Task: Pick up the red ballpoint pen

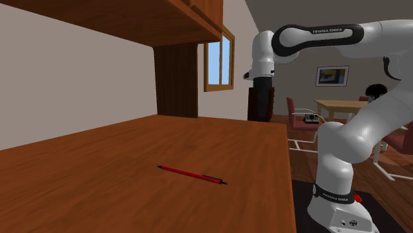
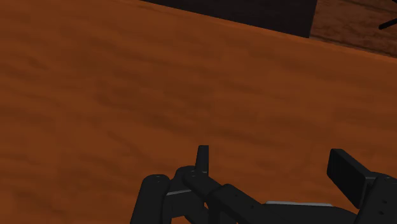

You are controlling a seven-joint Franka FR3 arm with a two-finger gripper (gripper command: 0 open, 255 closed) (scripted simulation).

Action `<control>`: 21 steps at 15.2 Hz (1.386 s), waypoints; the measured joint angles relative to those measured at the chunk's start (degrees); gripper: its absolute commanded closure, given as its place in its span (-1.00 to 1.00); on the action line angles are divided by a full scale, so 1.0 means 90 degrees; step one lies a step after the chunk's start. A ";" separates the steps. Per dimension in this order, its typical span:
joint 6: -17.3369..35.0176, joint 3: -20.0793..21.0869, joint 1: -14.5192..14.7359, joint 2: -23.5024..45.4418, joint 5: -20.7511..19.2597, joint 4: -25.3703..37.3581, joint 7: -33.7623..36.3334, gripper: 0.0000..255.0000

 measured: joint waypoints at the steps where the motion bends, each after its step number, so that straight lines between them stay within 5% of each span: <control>1: 0.0000 0.0000 0.0000 0.0000 0.0000 0.0000 0.0000 -1.00; 11: 0.0493 0.1521 0.0399 0.0430 0.0932 0.0197 0.1701 -1.00; 21: 0.1076 0.3140 0.0547 0.1655 0.1419 0.1179 0.3584 -1.00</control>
